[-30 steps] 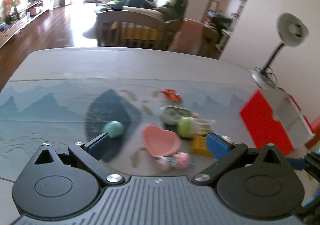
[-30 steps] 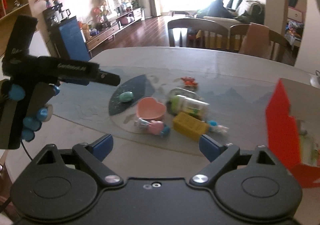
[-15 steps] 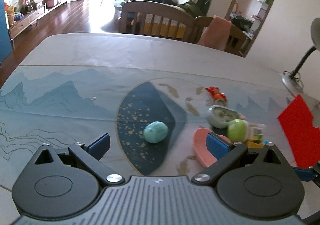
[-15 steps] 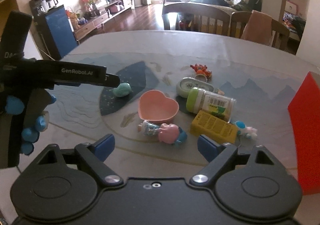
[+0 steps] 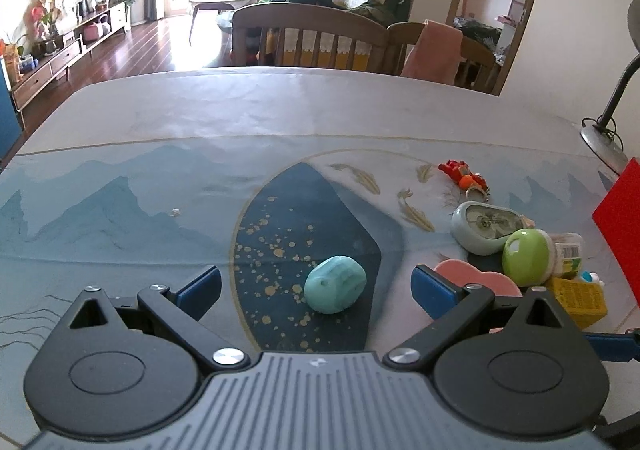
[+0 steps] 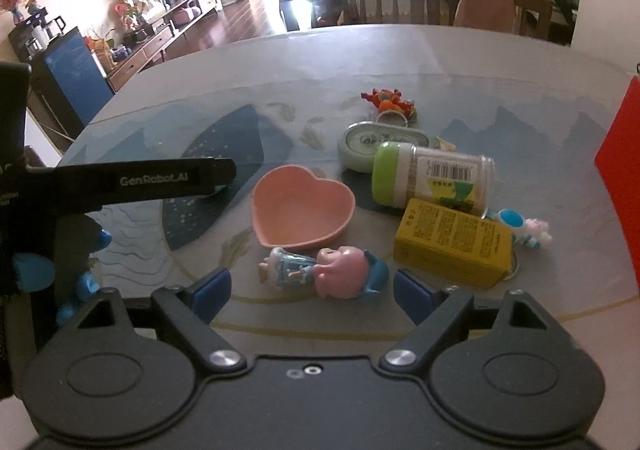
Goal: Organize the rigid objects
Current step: 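Move both tools over the remaining items on the mat, then grasp the teal egg-shaped eraser with the left tool while the right tool grasps the pink pig figurine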
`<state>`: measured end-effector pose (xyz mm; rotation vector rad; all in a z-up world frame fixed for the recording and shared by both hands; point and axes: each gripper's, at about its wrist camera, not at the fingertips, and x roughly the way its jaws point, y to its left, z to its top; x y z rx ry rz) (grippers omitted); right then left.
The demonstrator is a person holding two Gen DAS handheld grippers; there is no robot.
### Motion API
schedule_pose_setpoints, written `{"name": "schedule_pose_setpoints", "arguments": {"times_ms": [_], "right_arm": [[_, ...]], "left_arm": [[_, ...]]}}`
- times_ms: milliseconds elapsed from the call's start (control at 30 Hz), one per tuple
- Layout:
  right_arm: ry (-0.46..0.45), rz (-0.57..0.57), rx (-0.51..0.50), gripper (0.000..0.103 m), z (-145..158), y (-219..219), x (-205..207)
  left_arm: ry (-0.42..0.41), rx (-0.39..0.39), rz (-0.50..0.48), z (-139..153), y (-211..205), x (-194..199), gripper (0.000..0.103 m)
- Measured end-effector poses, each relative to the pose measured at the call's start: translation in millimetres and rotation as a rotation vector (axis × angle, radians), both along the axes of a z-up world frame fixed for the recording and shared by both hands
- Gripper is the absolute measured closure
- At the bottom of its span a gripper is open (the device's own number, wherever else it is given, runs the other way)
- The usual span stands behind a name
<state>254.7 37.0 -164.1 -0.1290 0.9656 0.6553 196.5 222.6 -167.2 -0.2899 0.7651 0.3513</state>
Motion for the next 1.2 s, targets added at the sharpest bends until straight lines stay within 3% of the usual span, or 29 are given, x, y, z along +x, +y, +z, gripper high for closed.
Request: {"name": "schedule_pose_setpoints", "arguments": {"times_ms": [67,267,333,500,700,933,1200], "right_arm": [[-0.004,-0.007,-0.008,0.016,-2.9,2.9,0.4],[-0.001,-0.021,-0.02,0.019,-6.6,5.9,3.6],[-0.002,-0.027,-0.027,0.023,-7.4,7.1,5.8],[-0.008,-0.023,-0.039,0.027,-8.7,7.4,5.8],[-0.008,-0.011,-0.038,0.028,-8.1,6.2,4.1],[-0.003,-0.007,-0.036,0.028,-2.8,-1.5,0.3],[-0.003,0.019,-0.032,0.028,18.1,-19.2,-11.4]], "left_arm": [[-0.005,0.003,-0.006,-2.5,-0.1,1.8,0.002],[0.001,0.02,-0.005,-9.6,0.1,5.8,0.017],[0.003,0.017,-0.011,-11.7,0.9,7.0,0.033],[0.006,0.039,-0.023,-15.0,-1.8,9.7,0.043],[-0.002,0.041,-0.049,-15.0,-5.5,10.8,0.069],[0.017,0.056,-0.052,-12.9,-10.9,9.7,0.07],[0.04,-0.007,-0.024,1.4,-20.9,-5.7,0.07]]}}
